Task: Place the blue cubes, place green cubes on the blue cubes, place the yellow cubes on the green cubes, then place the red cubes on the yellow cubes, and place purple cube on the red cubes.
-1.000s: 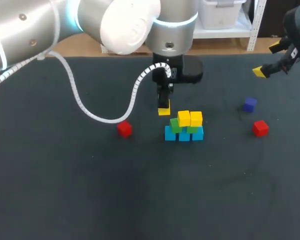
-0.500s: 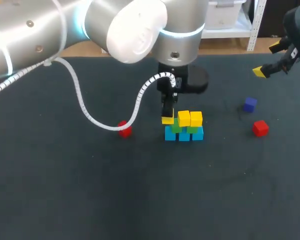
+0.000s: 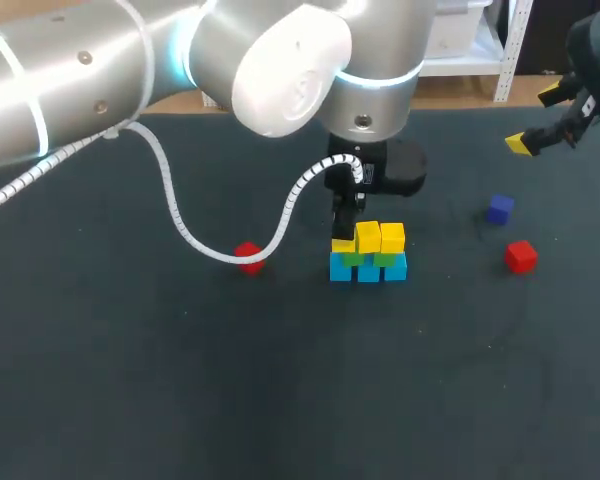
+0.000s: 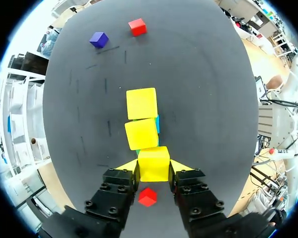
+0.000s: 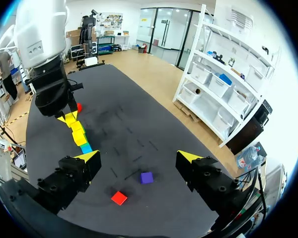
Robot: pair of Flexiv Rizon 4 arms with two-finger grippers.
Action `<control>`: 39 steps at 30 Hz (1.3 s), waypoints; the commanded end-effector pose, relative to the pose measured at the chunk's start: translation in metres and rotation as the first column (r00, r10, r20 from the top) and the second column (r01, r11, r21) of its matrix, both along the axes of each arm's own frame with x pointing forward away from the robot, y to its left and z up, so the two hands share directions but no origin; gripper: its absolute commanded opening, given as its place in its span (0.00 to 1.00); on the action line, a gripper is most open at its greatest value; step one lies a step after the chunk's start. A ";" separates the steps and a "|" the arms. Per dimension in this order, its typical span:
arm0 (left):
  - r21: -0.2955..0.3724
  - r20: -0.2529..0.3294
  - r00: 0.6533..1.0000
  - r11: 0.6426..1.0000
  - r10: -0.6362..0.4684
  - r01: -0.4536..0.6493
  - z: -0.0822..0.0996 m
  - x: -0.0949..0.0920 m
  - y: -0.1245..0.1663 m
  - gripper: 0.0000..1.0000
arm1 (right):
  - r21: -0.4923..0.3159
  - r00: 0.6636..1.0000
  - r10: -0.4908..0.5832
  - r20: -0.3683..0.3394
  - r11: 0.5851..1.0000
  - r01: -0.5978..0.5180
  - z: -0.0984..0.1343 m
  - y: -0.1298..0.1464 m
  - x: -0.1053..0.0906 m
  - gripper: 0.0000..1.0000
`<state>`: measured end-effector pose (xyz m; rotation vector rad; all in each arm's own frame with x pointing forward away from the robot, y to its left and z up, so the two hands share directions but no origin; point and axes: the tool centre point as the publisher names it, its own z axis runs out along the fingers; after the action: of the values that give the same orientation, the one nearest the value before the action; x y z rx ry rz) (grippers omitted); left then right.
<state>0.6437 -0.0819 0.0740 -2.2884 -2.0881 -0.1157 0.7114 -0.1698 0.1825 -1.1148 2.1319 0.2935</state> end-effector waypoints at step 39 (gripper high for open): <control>0.021 0.001 1.000 1.000 0.019 -0.019 -0.010 0.013 -0.008 0.00 | 0.001 1.000 0.000 0.001 1.000 0.000 0.000 -0.001 0.000 1.00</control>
<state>0.6539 -0.0870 0.0636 -2.2633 -2.1022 -0.1346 0.7114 -0.1698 0.1825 -1.1148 2.1318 0.2936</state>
